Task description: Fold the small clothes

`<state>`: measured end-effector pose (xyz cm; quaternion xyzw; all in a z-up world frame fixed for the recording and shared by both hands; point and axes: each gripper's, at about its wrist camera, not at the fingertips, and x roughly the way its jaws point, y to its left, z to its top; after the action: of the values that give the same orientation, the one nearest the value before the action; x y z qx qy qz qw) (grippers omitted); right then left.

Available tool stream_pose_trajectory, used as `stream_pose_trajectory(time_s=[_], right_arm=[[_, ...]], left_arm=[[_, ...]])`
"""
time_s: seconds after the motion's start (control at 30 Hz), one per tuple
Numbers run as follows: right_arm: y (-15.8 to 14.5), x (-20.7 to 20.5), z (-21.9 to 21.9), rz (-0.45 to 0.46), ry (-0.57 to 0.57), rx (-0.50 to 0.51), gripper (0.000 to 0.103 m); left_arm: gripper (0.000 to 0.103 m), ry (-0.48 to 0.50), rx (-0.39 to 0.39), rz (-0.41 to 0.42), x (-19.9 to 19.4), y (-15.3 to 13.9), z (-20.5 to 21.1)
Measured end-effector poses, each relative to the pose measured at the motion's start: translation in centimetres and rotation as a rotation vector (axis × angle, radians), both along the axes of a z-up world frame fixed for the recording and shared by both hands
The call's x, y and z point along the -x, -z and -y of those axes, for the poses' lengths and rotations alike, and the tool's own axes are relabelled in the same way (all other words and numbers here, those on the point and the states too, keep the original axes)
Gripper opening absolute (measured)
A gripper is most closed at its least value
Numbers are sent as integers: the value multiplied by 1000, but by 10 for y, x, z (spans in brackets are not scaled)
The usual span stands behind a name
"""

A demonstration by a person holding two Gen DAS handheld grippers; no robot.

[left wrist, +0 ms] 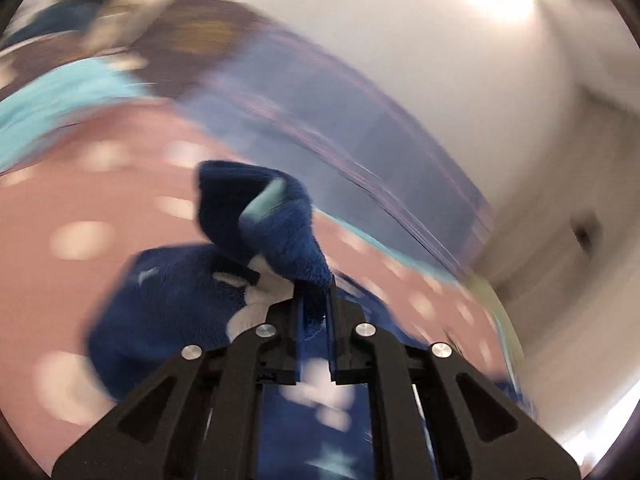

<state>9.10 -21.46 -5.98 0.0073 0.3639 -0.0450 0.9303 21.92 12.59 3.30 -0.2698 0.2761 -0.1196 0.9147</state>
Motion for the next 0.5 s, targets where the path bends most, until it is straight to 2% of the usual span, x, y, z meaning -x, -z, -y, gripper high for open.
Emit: stream_pose_trajectory(time_s=[0.03, 0.07, 0.1, 0.2, 0.27, 0.33, 0.4, 0.47, 0.5], right_arm=[[-1, 1, 1, 6, 2, 8, 101], [-2, 2, 4, 10, 7, 18, 101], [-2, 3, 7, 7, 11, 20, 101], [-1, 3, 18, -17, 17, -5, 101], [-3, 2, 29, -33, 11, -53, 101], [-6, -1, 37, -32, -10, -111, 100], [-9, -9, 41, -38, -42, -177, 93], [-10, -31, 41, -86, -95, -281, 72], [-9, -41, 40, -105, -118, -322, 69]], left_arm=[[20, 54, -30, 1, 0, 1, 24], [48, 117, -70, -4, 1, 4, 52], [73, 161, -121, -14, 2, 10, 79], [76, 220, -276, -2, 14, 28, 121], [77, 216, -351, -18, 21, 39, 118], [81, 169, -388, -36, 29, 47, 96], [83, 123, -428, -53, 37, 54, 71], [83, 67, -490, -69, 47, 58, 51], [86, 22, -537, -85, 52, 64, 38]])
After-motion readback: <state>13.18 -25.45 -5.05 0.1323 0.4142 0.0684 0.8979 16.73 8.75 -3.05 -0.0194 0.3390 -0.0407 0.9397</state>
